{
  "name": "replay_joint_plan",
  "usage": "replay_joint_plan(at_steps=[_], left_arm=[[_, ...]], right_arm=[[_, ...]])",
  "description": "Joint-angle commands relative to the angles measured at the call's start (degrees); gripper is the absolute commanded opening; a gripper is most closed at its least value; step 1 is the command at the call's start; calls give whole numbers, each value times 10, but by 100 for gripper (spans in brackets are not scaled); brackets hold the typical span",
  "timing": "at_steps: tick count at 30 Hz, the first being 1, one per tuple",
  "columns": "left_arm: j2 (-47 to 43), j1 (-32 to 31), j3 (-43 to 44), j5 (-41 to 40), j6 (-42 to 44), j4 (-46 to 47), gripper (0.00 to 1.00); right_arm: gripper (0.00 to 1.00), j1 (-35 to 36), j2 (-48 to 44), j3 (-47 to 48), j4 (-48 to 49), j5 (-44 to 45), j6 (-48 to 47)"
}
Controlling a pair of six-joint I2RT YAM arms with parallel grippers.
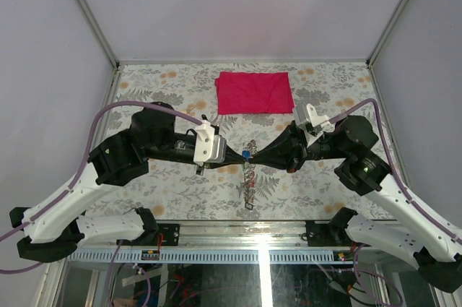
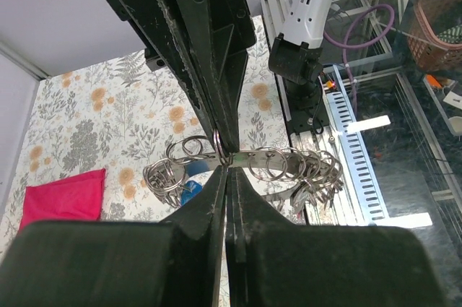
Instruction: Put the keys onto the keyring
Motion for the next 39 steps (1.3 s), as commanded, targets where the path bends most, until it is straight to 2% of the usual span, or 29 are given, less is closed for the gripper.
replay_joint_plan(at_steps=[1,13,21,30,39], left_arm=[[-14,-2,-23,-23,-35,57,0],[-61,-2,-127,-59,-145,259,0],[-61,-2,-160,-79,-189,329,0],[-61,-2,-176,-93,-219,383,4],[-62,-2,-166,-80,-228,405,17]], right_arm=[[0,4,-30,-21,177,41,62],[0,4,-33,-98,388,140,155],[0,4,-30,-131,479,205,198],[0,4,-48,-174,530,283,227],[0,3,-48,-136,449,217,178]])
